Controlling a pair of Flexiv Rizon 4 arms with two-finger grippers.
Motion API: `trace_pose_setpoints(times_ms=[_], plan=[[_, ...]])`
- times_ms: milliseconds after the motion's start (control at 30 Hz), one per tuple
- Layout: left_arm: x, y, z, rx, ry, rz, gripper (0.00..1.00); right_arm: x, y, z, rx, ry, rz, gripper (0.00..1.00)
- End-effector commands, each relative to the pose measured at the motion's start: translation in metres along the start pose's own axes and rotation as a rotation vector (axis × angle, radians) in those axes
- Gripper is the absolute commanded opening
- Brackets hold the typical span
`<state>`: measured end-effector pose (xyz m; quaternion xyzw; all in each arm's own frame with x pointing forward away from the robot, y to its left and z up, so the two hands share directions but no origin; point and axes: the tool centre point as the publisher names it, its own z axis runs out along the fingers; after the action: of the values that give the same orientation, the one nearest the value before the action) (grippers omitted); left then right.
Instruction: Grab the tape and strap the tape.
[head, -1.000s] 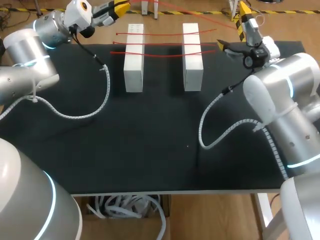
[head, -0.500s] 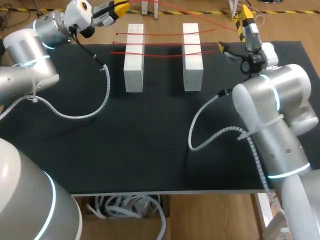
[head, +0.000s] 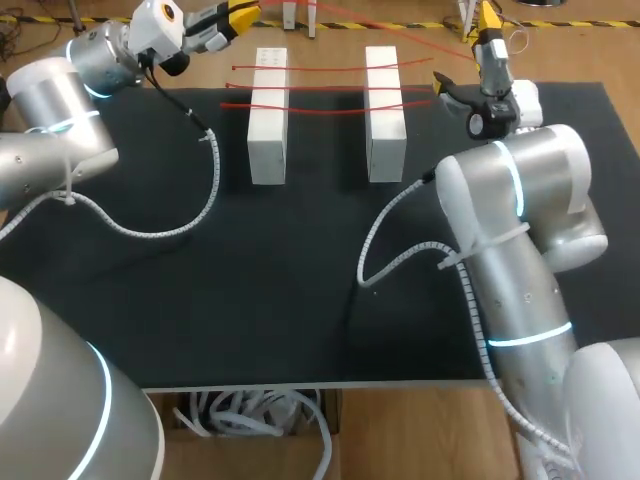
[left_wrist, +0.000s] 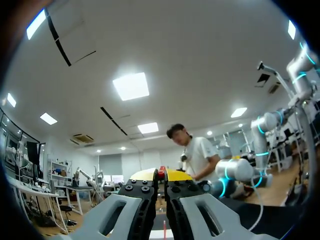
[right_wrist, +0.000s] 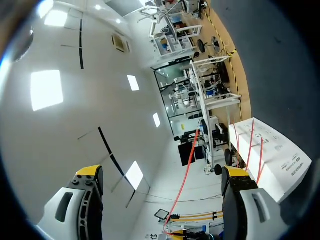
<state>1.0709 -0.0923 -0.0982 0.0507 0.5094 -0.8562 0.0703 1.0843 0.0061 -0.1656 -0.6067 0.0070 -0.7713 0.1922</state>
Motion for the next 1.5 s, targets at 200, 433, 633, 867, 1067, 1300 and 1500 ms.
trace_pose_setpoints(times_ms=[200, 433, 633, 867, 1067, 1300, 1500], plan=[[-0.0004, 0.0014, -0.0008, 0.004, 0.002, 0.001, 0.0, 0.003, 0.0037, 0.0036, -0.571, -0.015, -0.034, 1.0], [-0.0004, 0.0014, -0.0008, 0.004, 0.002, 0.001, 0.0, 0.0012, 0.0044, 0.0038, -0.54, -0.024, -0.054, 0.36], [-0.0004, 0.0014, -0.0008, 0.004, 0.002, 0.001, 0.0, 0.0006, 0.0028, 0.0068, -0.504, -0.03, -0.067, 0.41], [-0.0004, 0.0014, -0.0008, 0.004, 0.002, 0.001, 0.0, -0.0016, 0.0053, 0.004, -0.483, -0.04, -0.084, 0.44], [-0.0004, 0.0014, -0.0008, 0.004, 0.002, 0.001, 0.0, -0.0032, 0.0059, 0.0038, -0.467, -0.05, -0.092, 0.11], [-0.0004, 0.0014, -0.0008, 0.004, 0.002, 0.001, 0.0, -0.0048, 0.0036, 0.0068, -0.434, -0.052, -0.098, 0.0], [-0.0004, 0.0014, -0.0008, 0.004, 0.002, 0.001, 0.0, -0.0036, 0.0023, 0.0112, -0.421, -0.048, -0.092, 0.0]])
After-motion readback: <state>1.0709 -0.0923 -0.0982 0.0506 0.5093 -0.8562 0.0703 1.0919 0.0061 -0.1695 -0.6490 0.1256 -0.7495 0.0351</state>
